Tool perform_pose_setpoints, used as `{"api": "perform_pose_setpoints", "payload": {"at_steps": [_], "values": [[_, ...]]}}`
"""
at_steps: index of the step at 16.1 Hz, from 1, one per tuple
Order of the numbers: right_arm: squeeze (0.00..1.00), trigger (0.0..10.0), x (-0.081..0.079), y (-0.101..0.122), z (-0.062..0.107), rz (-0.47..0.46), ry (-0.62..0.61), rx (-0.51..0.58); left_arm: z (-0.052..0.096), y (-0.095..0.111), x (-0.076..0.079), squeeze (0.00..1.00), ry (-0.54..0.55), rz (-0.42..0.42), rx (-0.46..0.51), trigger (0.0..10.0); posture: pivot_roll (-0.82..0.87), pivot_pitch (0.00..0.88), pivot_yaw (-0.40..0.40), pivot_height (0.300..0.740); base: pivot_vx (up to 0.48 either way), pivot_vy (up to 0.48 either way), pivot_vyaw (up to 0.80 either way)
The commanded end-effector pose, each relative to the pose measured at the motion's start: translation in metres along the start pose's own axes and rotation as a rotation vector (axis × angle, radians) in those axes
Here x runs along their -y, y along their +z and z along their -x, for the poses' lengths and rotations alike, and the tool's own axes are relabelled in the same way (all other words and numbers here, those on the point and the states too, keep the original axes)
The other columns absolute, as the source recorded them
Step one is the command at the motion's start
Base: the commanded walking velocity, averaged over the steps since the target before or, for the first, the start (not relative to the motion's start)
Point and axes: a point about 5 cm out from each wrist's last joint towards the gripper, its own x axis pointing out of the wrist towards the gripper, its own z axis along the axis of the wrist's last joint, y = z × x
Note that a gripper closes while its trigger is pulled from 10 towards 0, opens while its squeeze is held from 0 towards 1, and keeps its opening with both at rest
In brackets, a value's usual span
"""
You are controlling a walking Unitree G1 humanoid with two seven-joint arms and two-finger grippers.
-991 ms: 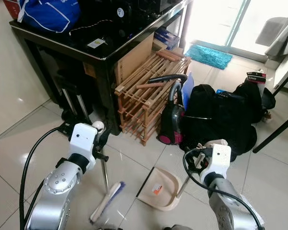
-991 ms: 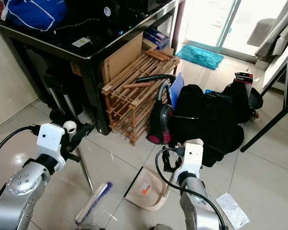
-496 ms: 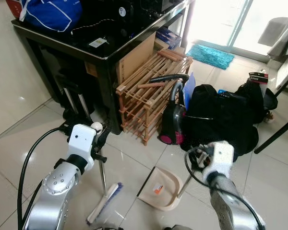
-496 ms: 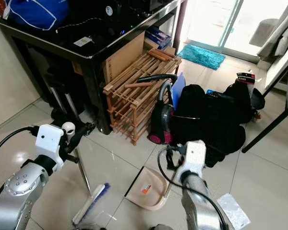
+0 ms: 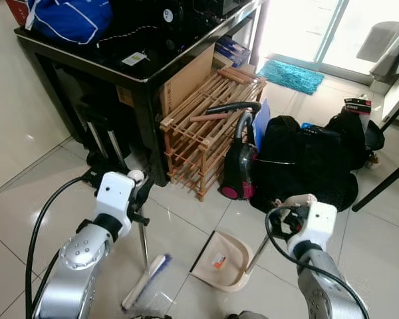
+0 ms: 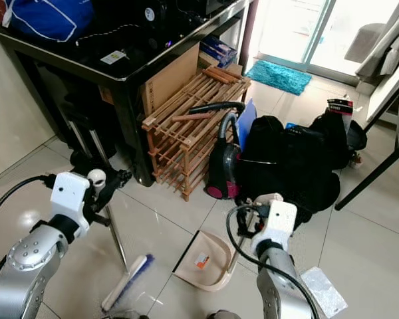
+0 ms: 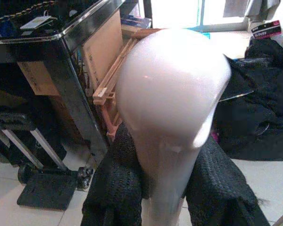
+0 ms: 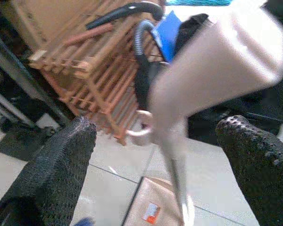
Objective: Sweep floor
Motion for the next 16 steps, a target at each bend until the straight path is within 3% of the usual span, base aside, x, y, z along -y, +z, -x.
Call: {"api": "perform_pose_setpoints", "payload": {"at_steps": [1,6,13,16], "values": [[0.00,10.0,-0.005,-0.002,-0.002,0.001,0.034,-0.013,-0.001,0.004,-0.002,0.00,-0.004,-0.007,0.016,10.0,0.05,0.074,0.030,0.740,0.000,0.000,0.00],[0.00,10.0,-0.003,0.003,-0.012,0.021,-0.023,0.034,-0.001,0.004,-0.004,0.00,0.002,-0.009,0.016,10.0,0.05,0.078,0.036,0.740,0.000,0.000,0.00],[0.00,10.0,-0.005,-0.012,-0.027,0.016,-0.009,0.039,-0.003,0.006,-0.005,0.00,-0.010,-0.019,0.021,10.0,0.07,0.077,0.037,0.740,0.000,0.000,0.00],[0.00,10.0,-0.002,-0.010,-0.027,-0.014,-0.037,0.112,0.000,0.006,-0.007,0.00,-0.002,-0.020,0.022,10.0,0.07,0.073,0.039,0.740,0.000,0.000,0.00]]}}
